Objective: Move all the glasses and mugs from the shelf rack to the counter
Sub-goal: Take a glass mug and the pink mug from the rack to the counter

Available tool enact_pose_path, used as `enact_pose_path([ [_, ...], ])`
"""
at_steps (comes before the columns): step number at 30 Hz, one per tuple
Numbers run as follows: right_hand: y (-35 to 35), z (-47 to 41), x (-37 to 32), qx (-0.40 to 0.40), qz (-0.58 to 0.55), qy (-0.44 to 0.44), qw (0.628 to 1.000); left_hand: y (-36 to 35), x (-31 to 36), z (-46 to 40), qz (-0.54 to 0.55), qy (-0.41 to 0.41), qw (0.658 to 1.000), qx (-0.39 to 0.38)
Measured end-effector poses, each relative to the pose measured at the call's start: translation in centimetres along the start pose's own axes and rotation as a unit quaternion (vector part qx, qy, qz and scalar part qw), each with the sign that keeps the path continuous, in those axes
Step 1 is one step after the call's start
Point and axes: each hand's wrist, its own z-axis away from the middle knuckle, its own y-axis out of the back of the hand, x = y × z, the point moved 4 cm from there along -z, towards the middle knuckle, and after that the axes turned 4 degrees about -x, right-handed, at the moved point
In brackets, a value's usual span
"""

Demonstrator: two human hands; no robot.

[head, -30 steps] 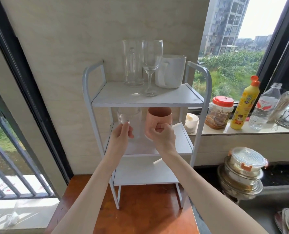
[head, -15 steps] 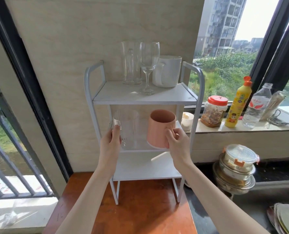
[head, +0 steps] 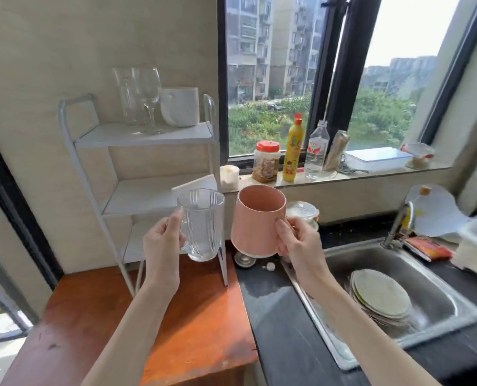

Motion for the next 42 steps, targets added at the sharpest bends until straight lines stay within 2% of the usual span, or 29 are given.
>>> enact_pose_path([
  [5, 12.8, 8.3, -0.7, 0.092, 0.027, -0.021, 0.995, -9.2, -2.0, 8.6, 0.027, 0.042, 0.996, -0.075],
  [7, 20.3, 12.9, -1.1, 0.167, 0.053, -0.032, 0.984, -15.4, -3.1, 13.7, 0.027, 0.083, 0.986, -0.145],
  [10, 25.5, 16.3, -1.2, 0.198, 0.08, -0.044, 0.976, -19.9, -4.1, 16.9, 0.046, 0.106, 0.976, -0.183],
  [14, 35.8, 23.3, -2.5, 0.3, 0.095, -0.056, 0.947, -29.9, -4.8, 23.9, 0.046, 0.134, 0.946, -0.292],
  [19, 47.7, 31.4, -2.8, 0.42, 0.119, -0.072, 0.897, -41.5, -7.0, 33.2, 0.083, 0.167, 0.903, -0.386],
  [23, 56.8, 36.4, -2.2, 0.483, 0.123, -0.075, 0.864, -50.3, -9.6, 41.3, 0.07, 0.189, 0.858, -0.472],
  [26, 63.8, 38.9, -2.0, 0.522, 0.139, -0.092, 0.837, -57.5, -11.2, 46.6, 0.08, 0.214, 0.83, -0.508],
  [32, 76.5, 43.4, -2.9, 0.571, 0.159, -0.118, 0.797, -70.8, -12.2, 55.9, 0.051, 0.243, 0.801, -0.545],
  [42, 92.0, 51.9, -0.5, 0.661, 0.145, -0.152, 0.72, -85.4, -16.3, 71.0, 0.001, 0.263, 0.725, -0.636],
])
